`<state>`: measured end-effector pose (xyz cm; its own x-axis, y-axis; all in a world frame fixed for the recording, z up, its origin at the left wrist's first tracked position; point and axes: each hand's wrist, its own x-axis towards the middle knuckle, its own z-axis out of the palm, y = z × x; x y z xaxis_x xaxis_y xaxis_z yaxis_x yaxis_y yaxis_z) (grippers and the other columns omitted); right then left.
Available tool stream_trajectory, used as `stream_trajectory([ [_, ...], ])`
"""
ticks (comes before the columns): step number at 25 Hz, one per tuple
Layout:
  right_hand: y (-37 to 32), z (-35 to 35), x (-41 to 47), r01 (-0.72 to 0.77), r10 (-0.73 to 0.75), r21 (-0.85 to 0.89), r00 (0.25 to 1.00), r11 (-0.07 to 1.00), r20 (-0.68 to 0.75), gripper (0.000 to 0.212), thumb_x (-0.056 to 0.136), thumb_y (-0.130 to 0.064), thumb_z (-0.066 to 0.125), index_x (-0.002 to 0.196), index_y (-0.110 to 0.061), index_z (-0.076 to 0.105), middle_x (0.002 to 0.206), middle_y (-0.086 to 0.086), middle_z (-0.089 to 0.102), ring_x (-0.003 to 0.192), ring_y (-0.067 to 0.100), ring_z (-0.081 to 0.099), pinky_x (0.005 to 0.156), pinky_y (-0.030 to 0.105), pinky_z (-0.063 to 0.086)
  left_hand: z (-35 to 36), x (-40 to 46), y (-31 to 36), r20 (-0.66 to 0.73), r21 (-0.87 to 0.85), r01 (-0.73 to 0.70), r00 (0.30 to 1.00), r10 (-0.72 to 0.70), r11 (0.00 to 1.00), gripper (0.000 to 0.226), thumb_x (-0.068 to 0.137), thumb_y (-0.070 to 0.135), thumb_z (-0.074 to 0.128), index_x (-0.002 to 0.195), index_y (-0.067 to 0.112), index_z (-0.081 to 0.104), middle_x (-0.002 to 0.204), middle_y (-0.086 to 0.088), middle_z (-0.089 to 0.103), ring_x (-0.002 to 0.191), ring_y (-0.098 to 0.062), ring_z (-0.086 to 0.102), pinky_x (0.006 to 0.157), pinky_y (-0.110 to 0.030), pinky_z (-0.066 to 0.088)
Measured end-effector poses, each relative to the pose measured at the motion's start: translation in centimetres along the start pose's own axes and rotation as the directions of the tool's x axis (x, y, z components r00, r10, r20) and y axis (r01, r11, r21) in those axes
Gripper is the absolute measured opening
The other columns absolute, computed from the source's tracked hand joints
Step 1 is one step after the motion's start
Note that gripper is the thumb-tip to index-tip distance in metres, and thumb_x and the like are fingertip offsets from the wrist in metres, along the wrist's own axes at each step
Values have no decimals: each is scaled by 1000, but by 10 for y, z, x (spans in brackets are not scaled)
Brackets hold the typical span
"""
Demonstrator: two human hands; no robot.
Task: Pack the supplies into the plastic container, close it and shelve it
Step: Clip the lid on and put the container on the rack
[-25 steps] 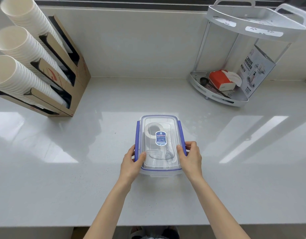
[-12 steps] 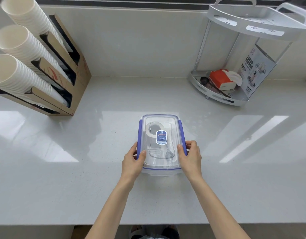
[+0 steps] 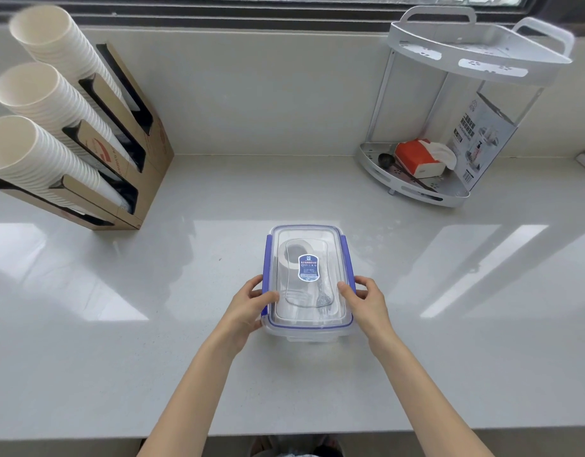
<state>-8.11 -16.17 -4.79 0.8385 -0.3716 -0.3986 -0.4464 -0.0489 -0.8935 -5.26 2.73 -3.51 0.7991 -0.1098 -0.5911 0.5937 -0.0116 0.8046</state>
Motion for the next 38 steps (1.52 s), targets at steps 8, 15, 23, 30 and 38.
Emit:
stream_trajectory([
  [8,-36,-15,8,126,-127,61,992,990,13,26,86,-17,55,111,-11,59,81,0,61,70,14,55,64,23,44,11,1,37,47,-44,-102,993,104,994,35,84,12,57,118,20,53,93,2,63,82,-16,58,67,-26,48],
  [15,-105,-49,15,275,-280,77,958,958,60,22,85,-18,58,107,-17,63,89,2,68,77,17,62,58,11,50,30,-6,94,115,-155,-215,965,234,964,39,81,15,63,119,19,52,87,0,66,78,-16,58,70,-28,50],
  [23,-190,-96,21,440,-442,41,896,897,49,19,85,-18,59,100,-9,67,80,-1,68,63,2,63,62,15,49,57,-10,170,215,-205,-309,911,351,929,47,84,25,60,126,9,48,91,-1,63,74,-15,58,60,-25,54],
  [30,-249,-137,35,492,-496,91,867,866,32,29,80,-24,66,107,-12,67,98,7,71,83,20,66,77,27,54,97,-19,230,287,-211,-344,873,395,915,30,88,29,53,110,10,57,81,-1,64,70,-15,60,49,-22,57],
  [38,-302,-188,58,551,-553,65,833,832,9,32,80,-25,65,110,-13,65,100,5,69,91,21,65,83,32,50,148,-11,284,312,-222,-386,842,440,895,35,87,26,55,115,6,52,80,-3,62,53,-9,64,42,-20,53],
])
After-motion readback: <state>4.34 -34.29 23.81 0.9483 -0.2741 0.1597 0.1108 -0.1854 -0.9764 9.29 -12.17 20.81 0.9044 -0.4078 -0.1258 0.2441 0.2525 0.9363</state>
